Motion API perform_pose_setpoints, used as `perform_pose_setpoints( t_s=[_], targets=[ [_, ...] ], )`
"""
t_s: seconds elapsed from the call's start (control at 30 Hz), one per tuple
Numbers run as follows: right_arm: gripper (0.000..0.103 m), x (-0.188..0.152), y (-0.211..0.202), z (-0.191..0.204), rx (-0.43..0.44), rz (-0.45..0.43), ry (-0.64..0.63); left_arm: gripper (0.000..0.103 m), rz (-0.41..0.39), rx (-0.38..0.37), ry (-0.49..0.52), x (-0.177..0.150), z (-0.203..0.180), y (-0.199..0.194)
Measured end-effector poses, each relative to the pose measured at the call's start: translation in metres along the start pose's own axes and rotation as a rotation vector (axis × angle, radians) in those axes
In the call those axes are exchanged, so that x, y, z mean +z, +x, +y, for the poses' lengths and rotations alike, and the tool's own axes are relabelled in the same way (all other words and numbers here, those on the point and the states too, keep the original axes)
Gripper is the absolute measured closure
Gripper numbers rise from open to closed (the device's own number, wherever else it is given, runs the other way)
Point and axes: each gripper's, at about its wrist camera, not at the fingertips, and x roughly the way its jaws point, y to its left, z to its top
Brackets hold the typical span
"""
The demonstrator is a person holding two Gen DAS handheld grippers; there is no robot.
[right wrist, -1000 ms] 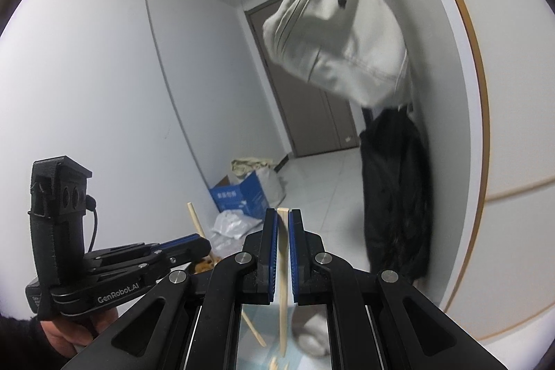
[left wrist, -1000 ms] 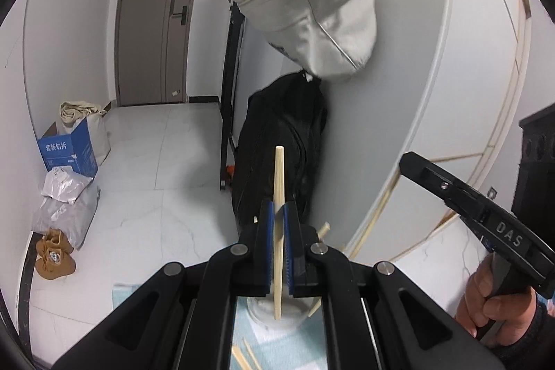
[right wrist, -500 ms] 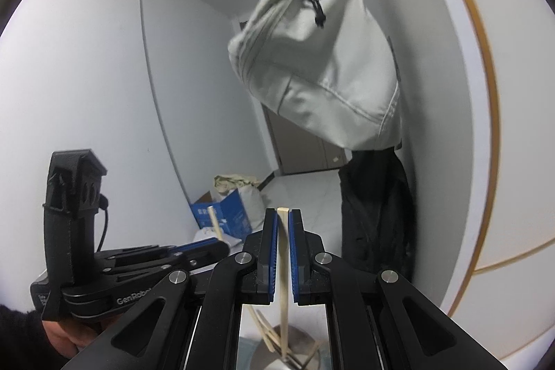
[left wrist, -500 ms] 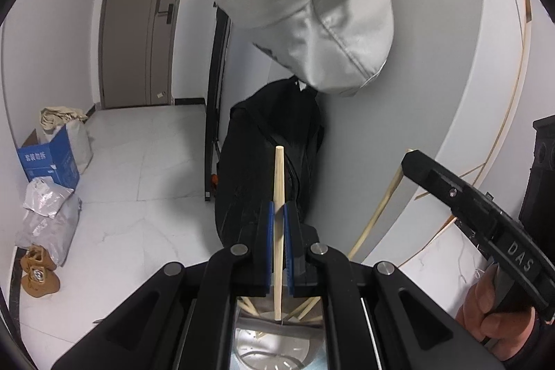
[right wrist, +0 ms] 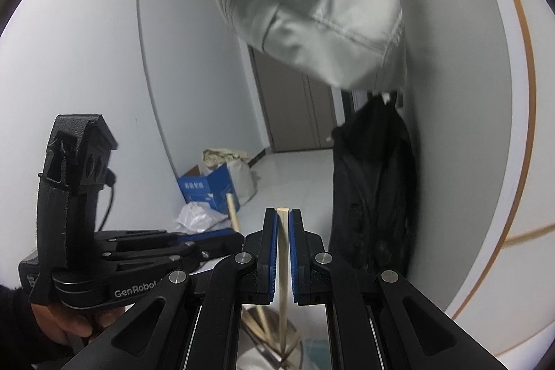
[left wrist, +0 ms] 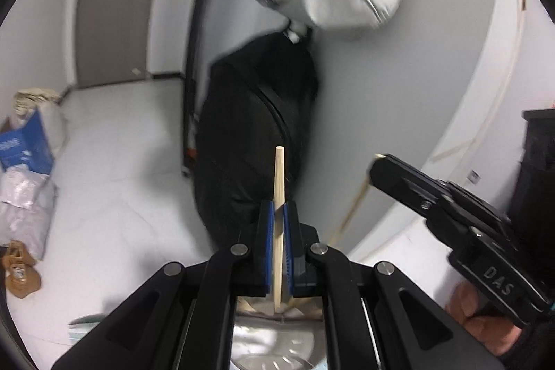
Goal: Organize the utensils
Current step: 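Carry the chopstick over the white holder and open the right gripper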
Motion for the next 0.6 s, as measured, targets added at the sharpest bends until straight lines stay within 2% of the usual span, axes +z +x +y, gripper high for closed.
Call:
perform_pose_setpoints(
  t_s=[0.2, 0.27, 0.37, 0.5, 0.57, 0.6],
  targets=[
    [0.097, -0.024, 0.001, -0.003, 0.006, 0.067, 0.034, 0.101, 0.070, -0.054, 0.032, -0.014, -0.005, 0.001],
    [0.097, -0.031, 0.000, -0.003, 0.003, 0.088, 0.030, 0.101, 0.077, -0.064, 0.020, -0.014, -0.004, -0.001],
    [0.094, -0.037, -0.001, -0.003, 0.012, 0.113, 0.037, 0.100, 0.131, -0.098, -0.021, -0.015, 0.002, 0.003],
    [0.092, -0.044, -0.006, -0.006, 0.023, 0.141, 0.065, 0.100, 0.179, -0.099, -0.037, -0.020, 0.006, 0.005],
    [0.091, -0.046, -0.009, -0.008, 0.025, 0.149, 0.087, 0.094, 0.193, -0.089, -0.030, -0.022, 0.004, 0.005],
    [0.088, -0.047, -0.011, -0.009, 0.025, 0.146, 0.099, 0.090, 0.197, -0.074, -0.030, -0.021, 0.004, 0.004]
  ],
)
